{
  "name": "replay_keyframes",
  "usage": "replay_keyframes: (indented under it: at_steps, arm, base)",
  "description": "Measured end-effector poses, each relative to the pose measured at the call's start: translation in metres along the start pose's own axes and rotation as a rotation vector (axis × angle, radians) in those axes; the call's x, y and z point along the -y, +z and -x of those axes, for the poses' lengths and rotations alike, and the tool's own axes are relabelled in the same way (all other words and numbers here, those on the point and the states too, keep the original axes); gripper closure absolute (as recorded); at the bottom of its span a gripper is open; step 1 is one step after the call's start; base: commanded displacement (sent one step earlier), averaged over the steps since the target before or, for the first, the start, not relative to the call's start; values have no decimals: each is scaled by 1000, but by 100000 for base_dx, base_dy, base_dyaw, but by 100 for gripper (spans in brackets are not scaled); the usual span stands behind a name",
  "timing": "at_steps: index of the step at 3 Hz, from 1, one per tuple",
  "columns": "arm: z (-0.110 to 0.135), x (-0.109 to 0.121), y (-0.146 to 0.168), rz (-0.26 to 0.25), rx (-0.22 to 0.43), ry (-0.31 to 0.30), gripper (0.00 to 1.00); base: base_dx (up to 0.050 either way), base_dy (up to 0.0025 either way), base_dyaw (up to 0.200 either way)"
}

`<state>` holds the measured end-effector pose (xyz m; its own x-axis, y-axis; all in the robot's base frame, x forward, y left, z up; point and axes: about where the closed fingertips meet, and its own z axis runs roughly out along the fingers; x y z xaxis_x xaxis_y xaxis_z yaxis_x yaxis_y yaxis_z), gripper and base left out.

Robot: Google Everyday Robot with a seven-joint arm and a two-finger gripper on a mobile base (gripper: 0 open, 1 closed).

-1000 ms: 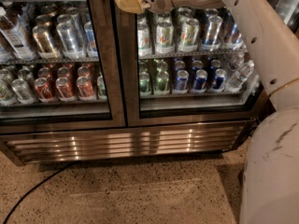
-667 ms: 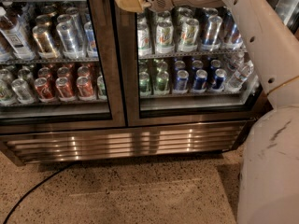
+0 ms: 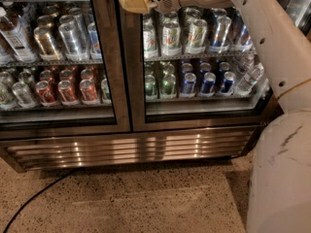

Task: Open right fridge door

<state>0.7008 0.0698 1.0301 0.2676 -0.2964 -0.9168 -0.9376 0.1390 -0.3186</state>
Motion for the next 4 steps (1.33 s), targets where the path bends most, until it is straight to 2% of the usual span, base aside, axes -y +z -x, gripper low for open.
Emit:
replay_keyframes:
  at_steps: [1, 2, 3, 4]
  arm:
    - [0, 0, 0, 0, 0, 0, 100]
    - [0, 0, 0, 0, 0, 0, 100]
    - [0, 0, 0, 0, 0, 0, 81]
    - [0, 0, 0, 0, 0, 0, 58]
  base:
    - [0, 0, 0]
    - [0, 0, 0]
    - [0, 0, 0]
    - [0, 0, 0]
